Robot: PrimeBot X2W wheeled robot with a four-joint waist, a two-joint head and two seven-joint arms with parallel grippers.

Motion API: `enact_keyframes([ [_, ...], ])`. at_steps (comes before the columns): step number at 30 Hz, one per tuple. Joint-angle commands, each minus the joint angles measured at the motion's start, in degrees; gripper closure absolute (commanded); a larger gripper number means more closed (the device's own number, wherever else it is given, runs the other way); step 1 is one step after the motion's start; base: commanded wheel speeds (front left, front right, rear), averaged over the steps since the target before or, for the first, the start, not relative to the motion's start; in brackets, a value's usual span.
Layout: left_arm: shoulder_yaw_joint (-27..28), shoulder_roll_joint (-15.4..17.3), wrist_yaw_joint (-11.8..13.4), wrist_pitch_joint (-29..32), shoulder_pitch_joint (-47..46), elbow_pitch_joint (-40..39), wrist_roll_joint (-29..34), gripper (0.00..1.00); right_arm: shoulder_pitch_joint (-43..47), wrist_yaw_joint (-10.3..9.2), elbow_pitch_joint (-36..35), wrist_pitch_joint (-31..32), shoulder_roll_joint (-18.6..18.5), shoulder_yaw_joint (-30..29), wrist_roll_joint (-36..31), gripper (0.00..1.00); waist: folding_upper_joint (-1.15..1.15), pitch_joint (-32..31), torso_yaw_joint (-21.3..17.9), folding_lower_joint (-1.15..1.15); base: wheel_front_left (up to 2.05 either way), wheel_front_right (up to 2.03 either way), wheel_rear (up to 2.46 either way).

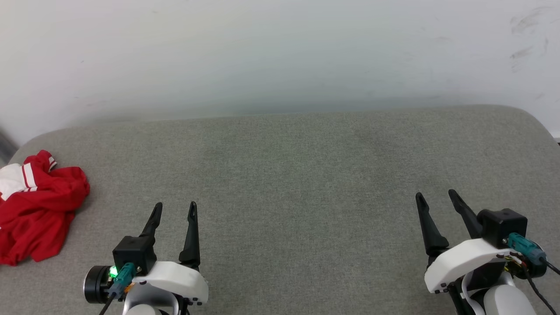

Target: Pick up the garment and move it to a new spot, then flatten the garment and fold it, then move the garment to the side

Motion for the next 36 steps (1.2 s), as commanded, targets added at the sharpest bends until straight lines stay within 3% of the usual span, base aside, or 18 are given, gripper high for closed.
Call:
enact_keyframes([
  [1, 0.2, -0.2, -0.1, -0.5, -0.2, 0.0, 0.5, 0.00, -0.8, 0.00, -0.2, -0.5, 0.3, -0.1, -0.7, 0.00, 0.00, 0.0, 0.1, 0.00, 0.00, 0.00, 0.00],
  [10, 1.7, -0.9, -0.6, -1.3, -0.8, 0.3, 1.6, 0.00, -0.6, 0.00, -1.4, -0.4, 0.5, -0.2, -2.6, 0.00, 0.00, -0.1, 3.2, 0.00, 0.00, 0.00, 0.00],
  [36, 7.2, 0.8, -0.5, -1.3, 2.5, 0.2, 4.1, 0.00, -0.9, -0.01, -5.2, -0.2, 0.5, 9.4, -0.8, 0.00, 0.00, -0.8, 20.9, 0.00, 0.00, 0.00, 0.00],
])
